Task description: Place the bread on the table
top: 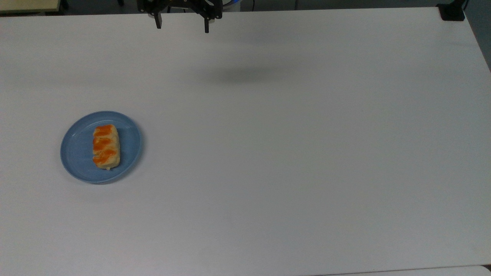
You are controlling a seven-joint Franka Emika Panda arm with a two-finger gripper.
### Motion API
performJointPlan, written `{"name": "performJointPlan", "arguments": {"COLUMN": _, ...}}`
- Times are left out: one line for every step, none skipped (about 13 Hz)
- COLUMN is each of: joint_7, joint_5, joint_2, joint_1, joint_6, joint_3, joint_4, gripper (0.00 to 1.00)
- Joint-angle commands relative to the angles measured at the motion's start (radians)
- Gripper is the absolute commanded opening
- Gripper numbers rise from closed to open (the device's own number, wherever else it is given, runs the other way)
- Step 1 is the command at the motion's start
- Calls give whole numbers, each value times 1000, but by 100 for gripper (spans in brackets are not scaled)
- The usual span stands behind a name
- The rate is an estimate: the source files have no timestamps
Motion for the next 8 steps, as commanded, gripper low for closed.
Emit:
{"name": "performJointPlan", "arguments": {"joint_7": -88, "joint_5": 2, "joint_2": -2, "joint_1": -20, "joint_6": 6, "joint_3": -9, "joint_4": -20, "gripper": 100}}
{"name": "performJointPlan", "arguments": {"joint_7": -111, "joint_5": 2, "joint_2": 7, "joint_1": -29, "joint_6": 26, "joint_3": -9, "joint_4": -18, "gripper": 100}}
{"name": "performJointPlan", "arguments": {"joint_7": -132, "joint_5": 2, "joint_2": 14, "joint_1": -43, "joint_6": 57, "joint_3": -9, "joint_4": -18, "gripper": 100}}
{"name": "performJointPlan", "arguments": {"joint_7": -169, "joint_5": 0, "joint_2": 44, "joint_1": -67, "joint_6": 93, "joint_3": -9, "joint_4": -18, "gripper": 100}}
{"name": "performJointPlan", "arguments": {"joint_7": -197, "joint_5": -1, "joint_2": 61, "joint_1": -78, "joint_6": 112, "joint_3": -9, "joint_4": -17, "gripper": 100}}
{"name": "performJointPlan", "arguments": {"joint_7": -223, "joint_5": -1, "joint_2": 75, "joint_1": -98, "joint_6": 139, "joint_3": -9, "joint_4": -17, "gripper": 100}}
{"name": "performJointPlan", "arguments": {"joint_7": -243, "joint_5": -3, "joint_2": 90, "joint_1": -119, "joint_6": 164, "joint_3": -9, "joint_4": -17, "gripper": 100}}
{"name": "performJointPlan", "arguments": {"joint_7": -255, "joint_5": -1, "joint_2": 110, "joint_1": -138, "joint_6": 190, "joint_3": -9, "joint_4": -17, "gripper": 100}}
